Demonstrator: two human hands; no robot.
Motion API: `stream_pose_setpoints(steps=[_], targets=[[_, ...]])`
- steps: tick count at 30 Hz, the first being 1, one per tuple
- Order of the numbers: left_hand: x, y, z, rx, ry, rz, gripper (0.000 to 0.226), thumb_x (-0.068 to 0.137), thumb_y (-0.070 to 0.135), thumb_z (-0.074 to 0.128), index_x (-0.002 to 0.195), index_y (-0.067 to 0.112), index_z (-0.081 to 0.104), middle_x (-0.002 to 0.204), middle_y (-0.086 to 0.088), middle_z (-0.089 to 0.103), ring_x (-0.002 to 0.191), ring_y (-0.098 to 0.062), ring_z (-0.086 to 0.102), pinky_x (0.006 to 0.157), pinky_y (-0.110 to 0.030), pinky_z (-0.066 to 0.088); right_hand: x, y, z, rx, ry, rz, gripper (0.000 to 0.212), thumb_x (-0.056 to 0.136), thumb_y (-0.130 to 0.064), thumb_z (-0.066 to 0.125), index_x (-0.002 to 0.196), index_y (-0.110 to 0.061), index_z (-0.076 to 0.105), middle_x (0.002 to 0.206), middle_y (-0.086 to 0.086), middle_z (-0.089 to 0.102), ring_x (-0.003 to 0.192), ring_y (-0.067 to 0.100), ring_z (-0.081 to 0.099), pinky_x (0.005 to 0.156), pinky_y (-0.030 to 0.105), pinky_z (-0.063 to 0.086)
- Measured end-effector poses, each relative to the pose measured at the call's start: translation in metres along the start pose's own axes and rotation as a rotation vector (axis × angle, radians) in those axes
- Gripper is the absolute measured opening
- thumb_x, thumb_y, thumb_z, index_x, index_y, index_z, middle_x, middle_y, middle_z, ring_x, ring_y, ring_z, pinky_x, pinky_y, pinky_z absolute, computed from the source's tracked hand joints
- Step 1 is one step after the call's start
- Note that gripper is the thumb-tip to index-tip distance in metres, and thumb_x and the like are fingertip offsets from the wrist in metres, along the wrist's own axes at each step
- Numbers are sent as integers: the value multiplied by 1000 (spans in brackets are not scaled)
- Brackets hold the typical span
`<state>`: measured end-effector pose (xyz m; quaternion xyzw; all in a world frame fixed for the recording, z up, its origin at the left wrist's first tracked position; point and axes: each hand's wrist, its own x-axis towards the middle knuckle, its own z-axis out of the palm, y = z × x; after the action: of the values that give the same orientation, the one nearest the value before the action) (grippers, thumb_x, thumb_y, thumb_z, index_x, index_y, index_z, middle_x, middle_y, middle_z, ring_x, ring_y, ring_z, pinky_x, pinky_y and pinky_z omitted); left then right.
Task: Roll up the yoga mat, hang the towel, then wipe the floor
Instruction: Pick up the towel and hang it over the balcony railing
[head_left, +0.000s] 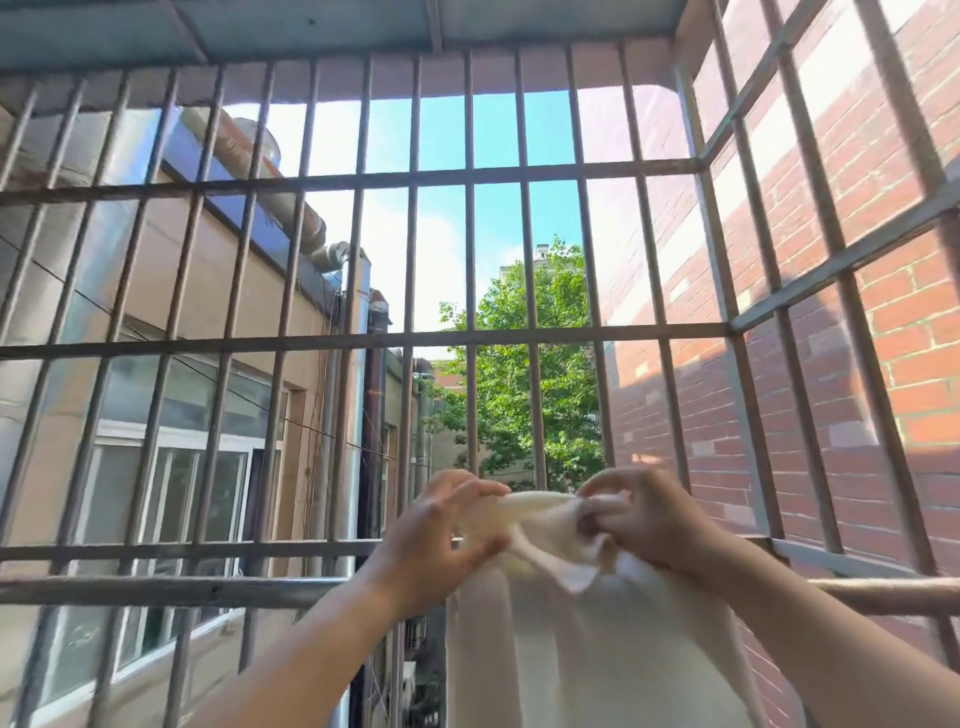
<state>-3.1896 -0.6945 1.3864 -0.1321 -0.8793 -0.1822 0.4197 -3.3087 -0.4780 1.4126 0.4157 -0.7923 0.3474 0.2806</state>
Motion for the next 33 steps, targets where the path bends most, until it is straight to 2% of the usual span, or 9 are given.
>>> stream_pose_setpoints(steps=[4, 6, 8, 13, 17, 21, 25, 29, 33], targets=[[-2, 2, 4, 42, -163, -32, 60, 71, 79, 45, 111, 38, 61, 114, 19, 50, 107, 0, 51, 92, -29, 49, 1, 1, -11, -166, -302, 47, 17, 76, -32, 70, 92, -26, 73, 90, -6, 71, 85, 10, 64, 79, 25, 51], [-3, 4, 8, 59, -244, -75, 53, 75, 75, 45, 108, 37, 63, 111, 20, 52, 105, 0, 53, 96, -32, 46, -3, 1, -19, -106, -256, 28, 9, 75, -32, 71, 84, -30, 72, 88, -8, 71, 83, 8, 65, 80, 27, 52], [-4, 3, 10, 62, -242, -84, 42, 80, 69, 45, 102, 39, 64, 106, 20, 55, 102, -1, 54, 95, -34, 46, -12, -1, -25, -39, -172, -26, 8, 75, -36, 74, 83, -33, 70, 88, -12, 71, 82, 0, 64, 81, 26, 53], [-8, 5, 13, 101, -191, -110, 53, 76, 69, 40, 111, 36, 63, 111, 19, 54, 104, -3, 55, 95, -35, 46, -49, -15, -26, -7, -124, -116, 13, 74, -39, 74, 86, -36, 70, 87, -20, 68, 81, -4, 62, 77, 18, 51], [-17, 10, 13, 200, -3, -10, 56, 73, 73, 40, 113, 39, 59, 115, 16, 52, 104, -5, 54, 88, -32, 49, -65, -7, -18, -139, -91, -146, 23, 72, -45, 74, 92, -34, 70, 96, -18, 66, 88, -3, 57, 81, 14, 44], [-30, 15, 11, 222, 121, 130, 28, 77, 52, 63, 100, 37, 63, 104, 19, 58, 98, -2, 57, 86, -28, 50, -75, 1, -17, -154, -15, -161, 25, 72, -49, 72, 89, -31, 70, 96, -14, 67, 88, 2, 60, 83, 24, 47], [-39, 24, 14, 207, -7, 187, 34, 78, 57, 57, 102, 35, 66, 102, 24, 59, 96, 4, 57, 84, -26, 51, -86, 4, -21, -175, 22, -181, 27, 69, -37, 78, 93, -27, 70, 97, -15, 64, 89, 4, 59, 83, 22, 45], [-39, 24, 20, 175, -5, 191, 23, 81, 35, 69, 104, 34, 67, 103, 22, 62, 97, 3, 58, 86, -25, 49, -91, 8, -27, -146, 56, -183, 21, 69, -28, 80, 89, -25, 73, 90, -14, 66, 81, 3, 60, 78, 19, 46], [-35, 23, 18, 69, 30, 139, 14, 78, 28, 74, 90, 33, 72, 89, 20, 65, 84, 3, 62, 79, -24, 51, -88, 13, -32, -81, 114, -158, 6, 78, -22, 74, 83, -24, 75, 80, -15, 69, 75, 1, 62, 73, 16, 47]])
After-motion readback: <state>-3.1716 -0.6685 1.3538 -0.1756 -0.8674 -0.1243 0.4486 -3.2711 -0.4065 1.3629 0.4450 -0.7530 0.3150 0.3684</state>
